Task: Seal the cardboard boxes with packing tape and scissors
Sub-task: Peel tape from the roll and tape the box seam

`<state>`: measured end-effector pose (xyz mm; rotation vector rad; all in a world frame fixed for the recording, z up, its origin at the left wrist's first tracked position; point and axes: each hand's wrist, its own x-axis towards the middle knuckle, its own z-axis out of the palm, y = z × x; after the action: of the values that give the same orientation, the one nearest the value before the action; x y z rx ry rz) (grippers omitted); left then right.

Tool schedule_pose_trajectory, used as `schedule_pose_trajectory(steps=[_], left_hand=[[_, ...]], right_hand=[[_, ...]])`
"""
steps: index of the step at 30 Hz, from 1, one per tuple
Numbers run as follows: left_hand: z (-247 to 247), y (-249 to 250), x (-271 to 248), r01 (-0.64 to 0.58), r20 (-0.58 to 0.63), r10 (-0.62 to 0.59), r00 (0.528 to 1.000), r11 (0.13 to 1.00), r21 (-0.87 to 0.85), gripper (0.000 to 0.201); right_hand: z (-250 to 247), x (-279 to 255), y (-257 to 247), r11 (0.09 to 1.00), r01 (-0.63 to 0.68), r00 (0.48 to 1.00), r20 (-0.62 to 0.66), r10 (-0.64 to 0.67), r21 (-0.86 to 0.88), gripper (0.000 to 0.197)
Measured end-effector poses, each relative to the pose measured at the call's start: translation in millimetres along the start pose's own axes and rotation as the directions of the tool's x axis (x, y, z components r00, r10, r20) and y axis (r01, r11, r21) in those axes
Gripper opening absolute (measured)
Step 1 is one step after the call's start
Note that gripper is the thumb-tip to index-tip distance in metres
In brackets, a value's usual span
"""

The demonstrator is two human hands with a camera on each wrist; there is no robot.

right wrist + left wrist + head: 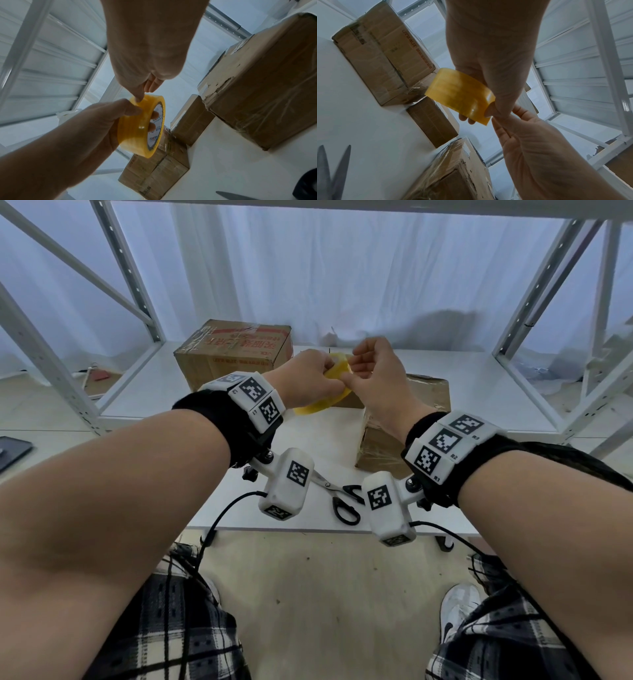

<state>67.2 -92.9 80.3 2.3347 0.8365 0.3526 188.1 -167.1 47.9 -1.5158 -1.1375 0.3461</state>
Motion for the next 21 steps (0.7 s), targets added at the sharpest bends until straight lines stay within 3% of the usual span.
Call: schedule_pose_trajectory(steps=[6, 11, 15, 21], left_hand=[[2.2, -0.9, -3.7, -0.023, 0.053, 0.019, 0.998, 0.997, 0.075, 0.033], [-0.3, -0.6, -1.8, -0.004, 0.045, 0.001, 0.999, 0.998, 0.061, 0.030], [0.4, -1.6, 0.1, 0.019, 0.043, -0.022, 0.999, 0.996, 0.086, 0.033], [3.4, 1.8, -1.4, -0.011, 0.078, 0.002, 0.997, 0.995, 0.104, 0.033]], right_hand=[[-11.3, -1.5, -0.4, 0.994, -0.072, 0.988, 0.130, 0.082, -0.082, 0.046], [-11.5, -8.2, -10.1, 0.994, -0.039, 0.990, 0.135, 0.052, -0.098, 0.025], [-7.6, -5.6, -7.4, 0.988, -0.050, 0.992, 0.107, 0.066, -0.144, 0.022], [-7.5, 2.4, 1.7, 0.982, -0.147, 0.988, -0.058, 0.140, -0.122, 0.006]])
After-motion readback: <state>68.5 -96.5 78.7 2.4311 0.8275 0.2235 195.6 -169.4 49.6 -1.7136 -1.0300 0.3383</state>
